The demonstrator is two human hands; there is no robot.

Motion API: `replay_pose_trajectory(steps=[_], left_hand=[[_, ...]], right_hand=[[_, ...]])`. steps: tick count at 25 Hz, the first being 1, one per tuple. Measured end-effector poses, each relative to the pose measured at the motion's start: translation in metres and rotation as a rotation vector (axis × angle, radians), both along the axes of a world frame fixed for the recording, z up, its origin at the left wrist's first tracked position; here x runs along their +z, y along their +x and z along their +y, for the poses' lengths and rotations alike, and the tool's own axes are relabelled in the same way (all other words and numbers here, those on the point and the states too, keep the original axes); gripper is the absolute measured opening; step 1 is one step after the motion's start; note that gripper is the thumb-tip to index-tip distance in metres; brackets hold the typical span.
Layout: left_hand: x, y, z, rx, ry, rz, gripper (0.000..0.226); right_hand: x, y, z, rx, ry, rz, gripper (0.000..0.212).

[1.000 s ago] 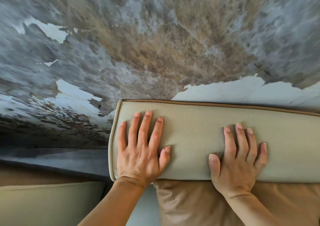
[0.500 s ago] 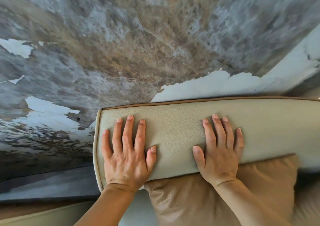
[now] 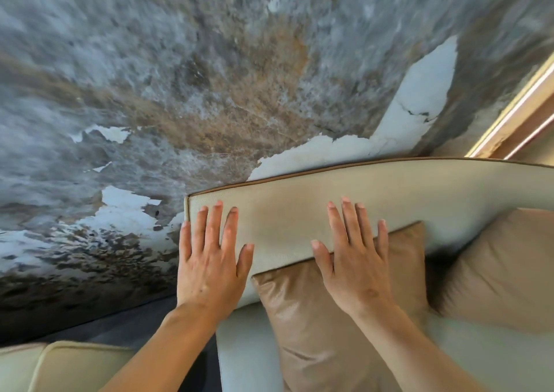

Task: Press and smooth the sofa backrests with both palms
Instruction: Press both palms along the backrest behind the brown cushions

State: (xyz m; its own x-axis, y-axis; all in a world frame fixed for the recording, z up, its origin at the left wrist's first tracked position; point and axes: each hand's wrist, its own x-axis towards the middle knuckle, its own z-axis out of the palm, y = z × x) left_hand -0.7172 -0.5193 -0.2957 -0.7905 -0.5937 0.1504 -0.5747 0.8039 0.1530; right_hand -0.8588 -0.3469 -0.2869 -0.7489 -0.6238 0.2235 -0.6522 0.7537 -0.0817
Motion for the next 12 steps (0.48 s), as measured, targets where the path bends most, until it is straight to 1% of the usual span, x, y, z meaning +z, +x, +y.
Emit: replay_pose_trajectory(steps=[6,12], left_hand=[[0.091,0.062,0.047,0.007,-0.105,0.088,0.067],[0.206,0.155,0.136,0.049,-0.221,0.225,0.063]], right_hand=[[0.096,0.051,0.047,0.021,-0.084,0.135,0.065],[0.213,0.130,0.127,0.075,-0.216,0.212,0.067]])
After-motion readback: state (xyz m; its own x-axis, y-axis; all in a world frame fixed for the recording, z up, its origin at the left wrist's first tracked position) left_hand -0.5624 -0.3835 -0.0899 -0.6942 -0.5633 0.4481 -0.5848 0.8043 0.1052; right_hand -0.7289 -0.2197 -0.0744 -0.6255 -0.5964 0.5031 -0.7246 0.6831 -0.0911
